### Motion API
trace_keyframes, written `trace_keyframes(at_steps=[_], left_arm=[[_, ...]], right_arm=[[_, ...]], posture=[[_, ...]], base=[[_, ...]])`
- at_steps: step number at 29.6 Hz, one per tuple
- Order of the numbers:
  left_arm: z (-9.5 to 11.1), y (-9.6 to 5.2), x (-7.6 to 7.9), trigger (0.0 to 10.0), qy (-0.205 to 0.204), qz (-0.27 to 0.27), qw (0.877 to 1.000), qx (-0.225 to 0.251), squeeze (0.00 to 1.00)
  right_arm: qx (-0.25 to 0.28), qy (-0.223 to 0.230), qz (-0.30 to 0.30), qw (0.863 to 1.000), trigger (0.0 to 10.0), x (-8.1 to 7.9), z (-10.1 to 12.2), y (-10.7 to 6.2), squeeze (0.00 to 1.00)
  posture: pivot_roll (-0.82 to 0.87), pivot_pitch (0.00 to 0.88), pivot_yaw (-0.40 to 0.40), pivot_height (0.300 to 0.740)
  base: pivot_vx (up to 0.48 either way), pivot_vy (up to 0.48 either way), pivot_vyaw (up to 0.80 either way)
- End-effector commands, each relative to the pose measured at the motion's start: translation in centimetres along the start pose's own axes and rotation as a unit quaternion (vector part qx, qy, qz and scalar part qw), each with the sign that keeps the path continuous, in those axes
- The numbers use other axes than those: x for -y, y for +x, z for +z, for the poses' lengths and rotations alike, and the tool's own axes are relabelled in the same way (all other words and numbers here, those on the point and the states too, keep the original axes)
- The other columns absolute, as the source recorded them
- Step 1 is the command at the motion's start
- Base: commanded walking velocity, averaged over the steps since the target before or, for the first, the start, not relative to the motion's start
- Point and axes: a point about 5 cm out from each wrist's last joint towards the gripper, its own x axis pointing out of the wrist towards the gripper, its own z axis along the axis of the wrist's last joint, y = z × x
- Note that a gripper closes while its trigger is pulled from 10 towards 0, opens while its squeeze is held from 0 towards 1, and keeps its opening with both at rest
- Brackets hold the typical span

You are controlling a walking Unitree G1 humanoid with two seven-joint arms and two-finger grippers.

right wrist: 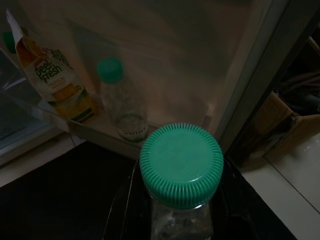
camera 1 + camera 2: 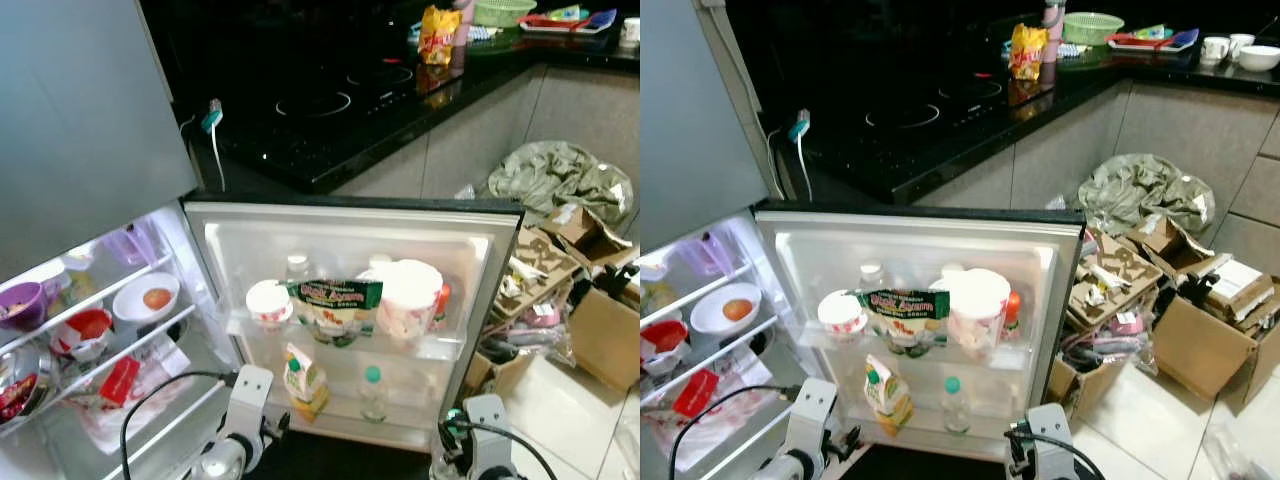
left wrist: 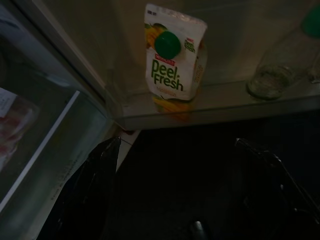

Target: Restocking fridge

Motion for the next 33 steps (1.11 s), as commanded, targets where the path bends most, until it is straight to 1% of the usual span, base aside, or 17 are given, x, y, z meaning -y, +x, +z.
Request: trace_keyframes(at_steps=[1, 8, 13, 14, 15, 17, 24, 26, 30, 32, 33], left_arm=[[-0.5, -0.2, -0.5, 10.0, -0.002, 0.008, 1.0, -0.011, 0.0], [-0.4, -0.2, -0.5, 10.0, 0.004, 0.006, 1.0, -0.01, 0.0], [-0.3, -0.2, -0.5, 10.0, 0.005, 0.005, 1.0, -0.005, 0.0], [-0.3, -0.2, -0.4, 10.0, -0.001, 0.004, 1.0, -0.005, 0.0], [-0.3, -0.2, -0.5, 10.0, -0.01, 0.01, 1.0, -0.004, 0.0], [-0.3, -0.2, -0.6, 10.0, -0.015, 0.015, 1.0, -0.002, 0.0], [-0.4, -0.3, -0.6, 10.0, -0.009, 0.012, 1.0, -0.003, 0.0], [-0.4, -0.3, -0.6, 10.0, -0.009, 0.012, 1.0, -0.003, 0.0], [-0.5, -0.4, -0.5, 10.0, -0.001, 0.005, 1.0, 0.0, 0.0], [-0.4, -0.4, -0.3, 10.0, 0.014, -0.008, 1.0, 0.002, 0.0], [-0.4, -0.4, -0.3, 10.0, 0.014, -0.008, 1.0, 0.002, 0.0]], right_arm=[[0.01, 0.006, 0.001, 1.0, 10.0, -0.3, 0.5, 0.3, 0.0], [0.013, 0.006, 0.001, 1.0, 10.0, -0.3, 0.7, 0.3, 0.0], [0.015, 0.006, 0.002, 1.0, 10.0, -0.3, 0.8, 0.4, 0.0], [0.016, 0.005, 0.002, 1.0, 10.0, -0.2, 0.8, 0.4, 0.0], [0.017, 0.005, 0.003, 1.0, 10.0, -0.2, 0.9, 0.4, 0.0], [0.021, 0.006, 0.005, 1.0, 10.0, -0.3, 1.1, 0.5, 0.0], [0.032, 0.02, 0.032, 0.999, 10.0, -0.9, 1.7, 0.8, 0.0], [0.032, 0.02, 0.032, 0.999, 10.0, -0.9, 1.7, 0.8, 0.0], [0.04, 0.022, 0.055, 0.997, 10.0, -1.5, 2.3, 1.1, 0.0], [0.042, 0.022, 0.067, 0.997, 10.0, -1.9, 2.8, 1.4, 0.0], [0.042, 0.022, 0.067, 0.997, 10.0, -1.9, 2.8, 1.4, 0.0]], posture=[[-0.09, 0.034, 0.05, 0.74], [-0.09, 0.031, 0.051, 0.74], [-0.09, 0.031, 0.051, 0.74], [-0.09, 0.027, 0.049, 0.74], [-0.09, 0.027, 0.049, 0.74], [-0.09, 0.027, 0.049, 0.74], [-0.09, 0.025, 0.046, 0.74], [-0.09, 0.025, 0.046, 0.74], [-0.09, 0.025, 0.045, 0.74], [-0.09, 0.028, 0.044, 0.736], [-0.09, 0.028, 0.044, 0.736]], base=[[0.0, 0.0, 0.0], [0.0, 0.0, 0.0], [0.0, -0.48, 0.0], [0.0, -0.48, 0.0], [0.0, 0.0, 0.0], [0.0, 0.0, 0.0], [0.0, 0.0, 0.0], [0.0, 0.0, 0.0], [0.0, 0.0, 0.0], [0.0, 0.0, 0.0], [0.0, 0.0, 0.0]])
